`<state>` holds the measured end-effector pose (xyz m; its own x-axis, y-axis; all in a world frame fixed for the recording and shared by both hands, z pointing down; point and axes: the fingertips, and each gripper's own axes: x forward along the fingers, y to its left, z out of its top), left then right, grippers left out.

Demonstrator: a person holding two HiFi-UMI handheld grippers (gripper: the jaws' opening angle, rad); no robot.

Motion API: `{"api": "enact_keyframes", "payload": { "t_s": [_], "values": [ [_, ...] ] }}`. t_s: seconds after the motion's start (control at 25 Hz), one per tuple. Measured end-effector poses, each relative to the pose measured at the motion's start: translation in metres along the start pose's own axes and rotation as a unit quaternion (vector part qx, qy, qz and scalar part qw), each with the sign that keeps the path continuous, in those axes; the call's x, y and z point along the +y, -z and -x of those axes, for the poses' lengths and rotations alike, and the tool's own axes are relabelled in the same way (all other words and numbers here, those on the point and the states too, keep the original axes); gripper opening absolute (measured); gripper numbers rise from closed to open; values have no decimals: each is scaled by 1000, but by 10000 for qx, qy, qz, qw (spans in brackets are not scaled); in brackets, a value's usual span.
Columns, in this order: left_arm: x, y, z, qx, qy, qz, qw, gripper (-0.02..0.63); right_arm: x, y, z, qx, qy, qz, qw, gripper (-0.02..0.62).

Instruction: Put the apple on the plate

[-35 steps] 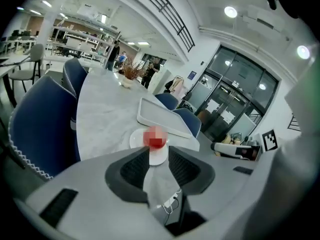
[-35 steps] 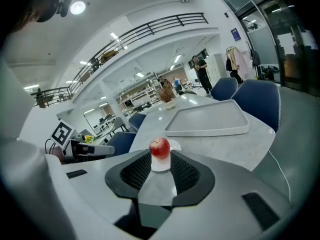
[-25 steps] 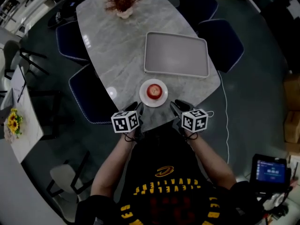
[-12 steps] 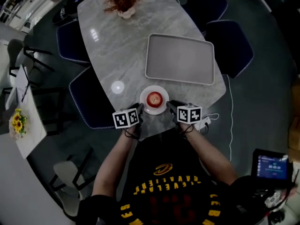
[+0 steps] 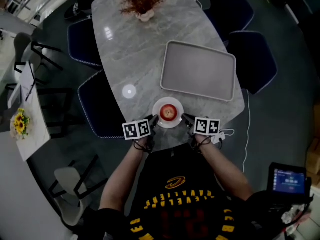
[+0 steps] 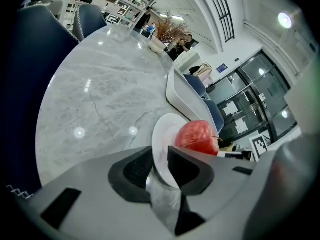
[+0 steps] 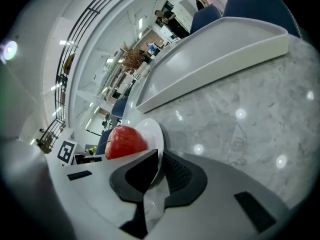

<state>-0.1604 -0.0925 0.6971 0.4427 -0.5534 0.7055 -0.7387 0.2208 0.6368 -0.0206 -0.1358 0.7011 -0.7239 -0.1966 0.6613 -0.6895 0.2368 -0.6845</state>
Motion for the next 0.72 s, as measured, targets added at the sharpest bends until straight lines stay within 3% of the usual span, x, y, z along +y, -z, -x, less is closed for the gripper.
{"api": "enact_keyframes", "payload": {
  "t_s": [0.16, 0.52, 0.72],
  "values": [
    [8, -3, -5, -39, 28, 281, 9996, 51, -5, -2, -6, 53, -112, -159, 9998, 34],
    [-10, -19, 2, -87, 367, 572, 9977, 44, 9, -22, 14, -147, -481, -569, 9971, 28],
    [-34, -38, -3, -46, 784, 605, 9951, 41, 7, -45, 31, -418, -742, -899, 9923, 27]
  ]
}}
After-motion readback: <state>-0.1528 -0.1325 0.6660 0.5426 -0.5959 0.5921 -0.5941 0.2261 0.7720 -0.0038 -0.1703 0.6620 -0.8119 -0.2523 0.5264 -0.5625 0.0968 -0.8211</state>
